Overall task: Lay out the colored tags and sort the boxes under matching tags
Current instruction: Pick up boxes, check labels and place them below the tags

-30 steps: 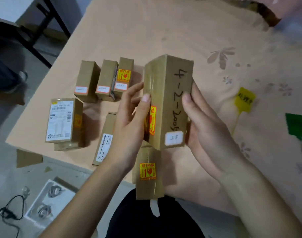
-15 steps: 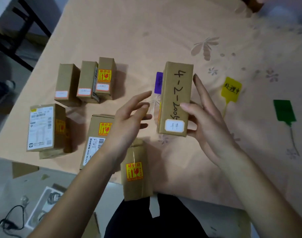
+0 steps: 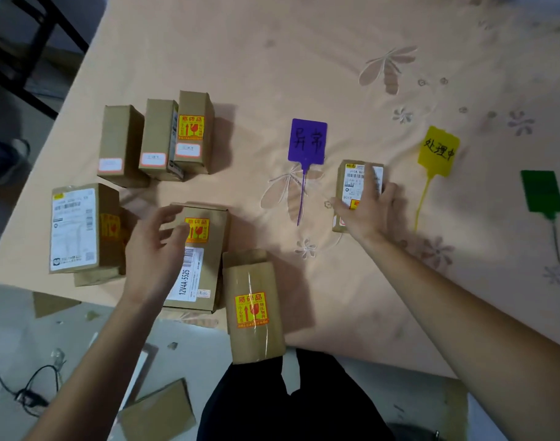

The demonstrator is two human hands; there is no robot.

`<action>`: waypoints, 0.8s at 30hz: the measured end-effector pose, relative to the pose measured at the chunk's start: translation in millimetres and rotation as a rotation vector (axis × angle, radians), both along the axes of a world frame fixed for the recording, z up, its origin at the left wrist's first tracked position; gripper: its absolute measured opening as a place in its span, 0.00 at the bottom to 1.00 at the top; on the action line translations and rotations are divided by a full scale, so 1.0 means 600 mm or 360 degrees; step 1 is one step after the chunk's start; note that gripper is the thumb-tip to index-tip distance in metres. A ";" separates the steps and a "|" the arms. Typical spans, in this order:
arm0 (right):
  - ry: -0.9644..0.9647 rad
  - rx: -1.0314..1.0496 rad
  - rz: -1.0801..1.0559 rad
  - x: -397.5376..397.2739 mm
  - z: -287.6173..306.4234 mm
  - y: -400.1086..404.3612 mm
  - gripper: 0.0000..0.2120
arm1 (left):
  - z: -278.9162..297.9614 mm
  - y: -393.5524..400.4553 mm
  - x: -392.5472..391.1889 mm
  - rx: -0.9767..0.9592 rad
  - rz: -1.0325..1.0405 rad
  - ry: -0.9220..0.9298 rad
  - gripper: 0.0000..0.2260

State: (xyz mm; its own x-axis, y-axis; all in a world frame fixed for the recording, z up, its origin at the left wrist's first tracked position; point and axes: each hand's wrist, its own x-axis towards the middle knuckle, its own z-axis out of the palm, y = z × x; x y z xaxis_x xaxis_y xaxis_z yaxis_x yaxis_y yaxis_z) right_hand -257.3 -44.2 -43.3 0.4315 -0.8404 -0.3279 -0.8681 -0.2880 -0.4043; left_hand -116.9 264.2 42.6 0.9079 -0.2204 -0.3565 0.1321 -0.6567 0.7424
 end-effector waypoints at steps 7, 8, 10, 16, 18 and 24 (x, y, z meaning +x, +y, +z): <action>-0.0360 -0.0321 0.0051 0.016 0.035 0.047 0.35 | -0.059 0.083 -0.020 0.0502 -0.0234 -0.0134 0.26; -0.0359 -0.0293 0.0043 0.020 0.034 0.055 0.35 | -0.069 0.092 -0.022 0.0534 -0.0243 -0.0086 0.27; -0.0213 -0.0202 -0.0028 0.027 0.027 0.061 0.40 | -0.087 0.107 -0.025 0.0584 -0.0271 -0.0002 0.31; 0.0224 -0.0352 -0.0093 0.006 0.010 0.041 0.43 | -0.123 0.133 -0.010 0.0737 -0.0329 0.0164 0.38; 0.0254 -0.0338 -0.0042 -0.007 0.003 0.043 0.43 | -0.128 0.138 -0.002 0.0731 -0.0320 0.0180 0.38; 0.0262 -0.0184 0.0169 -0.042 -0.002 0.071 0.48 | -0.135 0.140 0.013 0.0487 -0.0127 0.0359 0.38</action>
State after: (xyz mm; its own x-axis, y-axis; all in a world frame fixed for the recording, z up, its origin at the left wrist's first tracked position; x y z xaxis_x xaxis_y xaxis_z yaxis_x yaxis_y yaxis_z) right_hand -282.7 -1.7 -44.6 0.4683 -0.8291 -0.3054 -0.8819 -0.4175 -0.2189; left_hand -109.3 348.2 -38.5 0.7835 -0.1397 -0.6055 0.2094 -0.8581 0.4688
